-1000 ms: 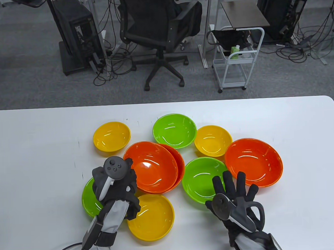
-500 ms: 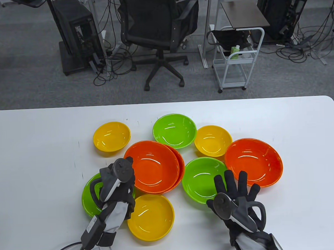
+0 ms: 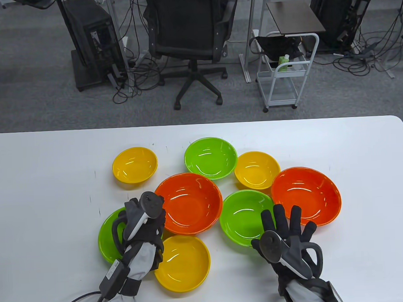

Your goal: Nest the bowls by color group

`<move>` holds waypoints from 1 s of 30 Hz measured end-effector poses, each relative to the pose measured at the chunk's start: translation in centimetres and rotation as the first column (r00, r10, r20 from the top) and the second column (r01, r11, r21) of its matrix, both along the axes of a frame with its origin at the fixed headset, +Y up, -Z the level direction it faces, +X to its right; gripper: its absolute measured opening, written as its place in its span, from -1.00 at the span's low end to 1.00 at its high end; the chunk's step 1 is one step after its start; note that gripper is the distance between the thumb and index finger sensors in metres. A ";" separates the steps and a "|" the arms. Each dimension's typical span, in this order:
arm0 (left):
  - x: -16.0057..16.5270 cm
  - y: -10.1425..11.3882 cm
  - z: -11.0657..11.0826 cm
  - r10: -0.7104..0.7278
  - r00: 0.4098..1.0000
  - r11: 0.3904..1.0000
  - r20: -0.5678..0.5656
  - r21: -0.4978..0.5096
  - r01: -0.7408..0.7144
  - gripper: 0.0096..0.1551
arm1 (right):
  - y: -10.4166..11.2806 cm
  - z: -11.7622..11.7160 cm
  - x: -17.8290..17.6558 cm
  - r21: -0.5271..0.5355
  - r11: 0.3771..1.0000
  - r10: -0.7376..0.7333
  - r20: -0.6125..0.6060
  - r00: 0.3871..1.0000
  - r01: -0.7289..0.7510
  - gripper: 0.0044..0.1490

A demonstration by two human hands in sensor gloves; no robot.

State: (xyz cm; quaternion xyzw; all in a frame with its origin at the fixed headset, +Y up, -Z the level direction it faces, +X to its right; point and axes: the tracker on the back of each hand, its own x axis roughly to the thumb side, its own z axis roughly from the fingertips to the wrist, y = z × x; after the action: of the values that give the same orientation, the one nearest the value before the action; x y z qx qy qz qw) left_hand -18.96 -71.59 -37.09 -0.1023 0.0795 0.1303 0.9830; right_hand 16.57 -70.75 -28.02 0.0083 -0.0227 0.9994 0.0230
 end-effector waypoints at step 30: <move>-3.0 3.0 7.6 -0.164 0.965 0.937 0.205 0.340 0.087 -0.13 | -1.1 -3.5 12.7 0.029 0.919 -0.357 0.486 0.798 0.393 0.10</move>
State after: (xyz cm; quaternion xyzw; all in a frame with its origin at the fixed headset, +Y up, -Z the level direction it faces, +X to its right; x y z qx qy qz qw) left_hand -21.99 -68.64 -29.52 0.0534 -0.0512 0.0656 0.9951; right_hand 29.22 -71.82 -31.56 -0.2459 0.0078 0.9453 0.2143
